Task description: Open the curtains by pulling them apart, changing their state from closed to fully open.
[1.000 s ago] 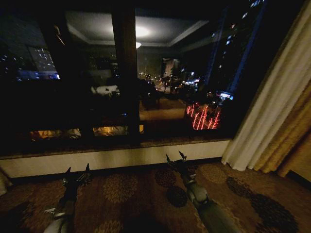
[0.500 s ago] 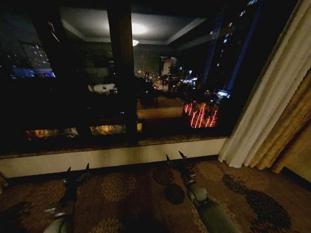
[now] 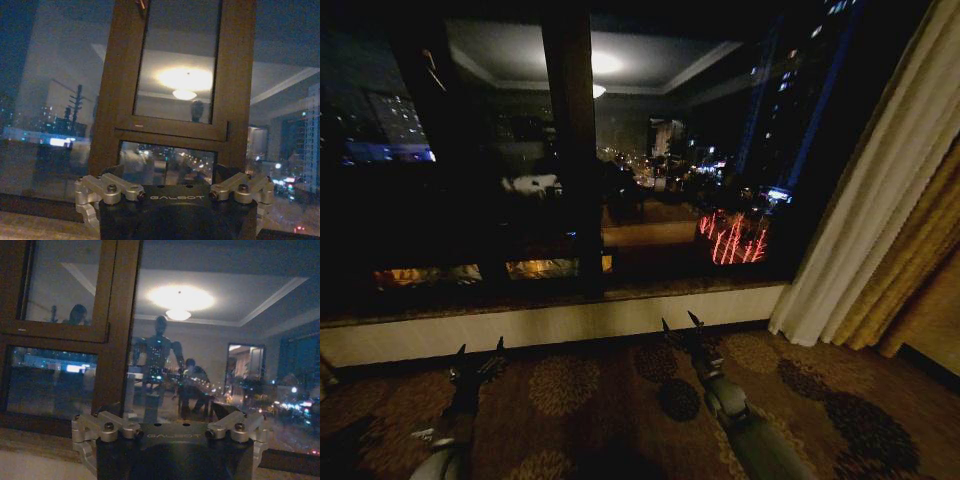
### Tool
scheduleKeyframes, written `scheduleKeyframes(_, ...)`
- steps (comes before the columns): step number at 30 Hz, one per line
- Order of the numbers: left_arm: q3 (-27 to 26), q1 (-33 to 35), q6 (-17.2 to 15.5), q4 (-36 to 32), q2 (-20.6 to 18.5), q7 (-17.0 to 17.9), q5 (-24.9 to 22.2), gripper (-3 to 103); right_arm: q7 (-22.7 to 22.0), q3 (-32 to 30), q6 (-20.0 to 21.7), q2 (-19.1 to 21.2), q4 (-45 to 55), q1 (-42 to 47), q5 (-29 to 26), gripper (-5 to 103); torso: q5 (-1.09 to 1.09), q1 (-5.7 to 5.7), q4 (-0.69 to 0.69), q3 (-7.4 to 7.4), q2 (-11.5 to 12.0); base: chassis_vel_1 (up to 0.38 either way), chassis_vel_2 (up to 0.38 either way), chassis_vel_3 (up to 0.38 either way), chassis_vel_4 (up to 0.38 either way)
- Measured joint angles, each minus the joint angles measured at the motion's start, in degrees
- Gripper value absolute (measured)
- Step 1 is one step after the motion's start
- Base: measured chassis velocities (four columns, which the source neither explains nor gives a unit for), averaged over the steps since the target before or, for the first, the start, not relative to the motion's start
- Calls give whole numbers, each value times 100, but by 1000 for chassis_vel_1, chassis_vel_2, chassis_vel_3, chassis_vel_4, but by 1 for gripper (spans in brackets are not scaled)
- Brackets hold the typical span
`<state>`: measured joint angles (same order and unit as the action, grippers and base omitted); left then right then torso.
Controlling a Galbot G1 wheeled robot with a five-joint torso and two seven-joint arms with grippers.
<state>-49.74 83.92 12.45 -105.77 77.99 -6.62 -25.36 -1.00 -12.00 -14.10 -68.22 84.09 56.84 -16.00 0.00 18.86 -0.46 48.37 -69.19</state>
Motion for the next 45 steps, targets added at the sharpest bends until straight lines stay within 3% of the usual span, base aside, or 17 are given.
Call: scheduleKeyframes(45,0,0,0,0,0,0,0,100,0,0,0,0,0,0,0,100,0,3,0,1,1,-3,5,7,-10)
